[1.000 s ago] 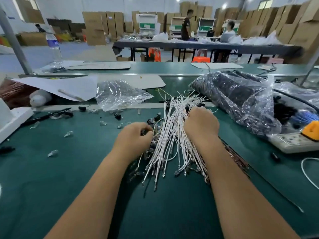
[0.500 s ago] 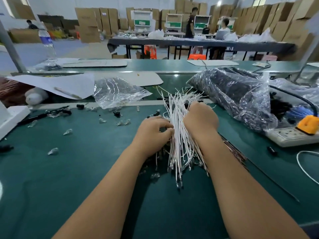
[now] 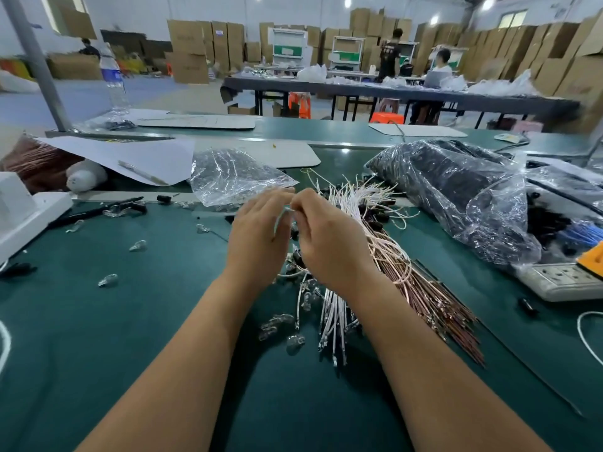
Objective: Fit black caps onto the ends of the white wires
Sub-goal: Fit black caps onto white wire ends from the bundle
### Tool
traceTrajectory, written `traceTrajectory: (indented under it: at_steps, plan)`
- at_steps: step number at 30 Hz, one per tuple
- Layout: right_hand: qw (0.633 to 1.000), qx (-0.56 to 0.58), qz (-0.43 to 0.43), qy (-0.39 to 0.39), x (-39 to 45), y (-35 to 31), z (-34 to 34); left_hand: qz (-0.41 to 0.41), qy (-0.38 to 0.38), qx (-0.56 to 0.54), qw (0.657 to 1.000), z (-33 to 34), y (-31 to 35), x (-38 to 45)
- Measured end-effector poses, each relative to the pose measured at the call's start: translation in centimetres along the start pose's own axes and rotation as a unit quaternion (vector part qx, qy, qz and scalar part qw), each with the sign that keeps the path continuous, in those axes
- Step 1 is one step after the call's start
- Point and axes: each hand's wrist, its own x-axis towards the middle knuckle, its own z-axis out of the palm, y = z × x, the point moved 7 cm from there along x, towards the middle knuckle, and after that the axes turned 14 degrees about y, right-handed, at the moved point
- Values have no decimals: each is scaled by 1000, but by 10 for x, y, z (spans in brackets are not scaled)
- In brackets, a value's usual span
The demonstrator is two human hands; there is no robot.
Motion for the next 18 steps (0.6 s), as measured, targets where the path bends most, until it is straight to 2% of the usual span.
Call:
traceTrajectory:
  at_steps: [2, 5, 7, 10, 12, 14, 16, 18]
  plan:
    - [999, -25, -22, 32, 4, 0, -7, -8, 29, 31, 999, -6, -5, 2]
    - [980, -150, -23, 125, 15, 20, -35, -25, 58, 68, 996, -16, -16, 4]
    - [955, -232, 19, 183, 19, 43, -58, -17, 58, 80, 995, -20, -16, 5]
    - [927, -280, 143, 207, 13, 82, -80, 9, 59, 132, 989, -23, -13, 4]
    - [907, -323, 203, 177, 7, 104, -84, 9, 60, 173, 983, -23, -13, 2]
    - [895, -373, 213, 120, 4, 111, -79, 17, 37, 190, 981, -19, -14, 0]
    - [928, -328, 164, 63, 7, 96, -60, 36, -2, 184, 982, -9, -11, -3]
    - [970, -224, 93, -8, 9, 68, -30, 52, -29, 158, 986, -3, -7, -5]
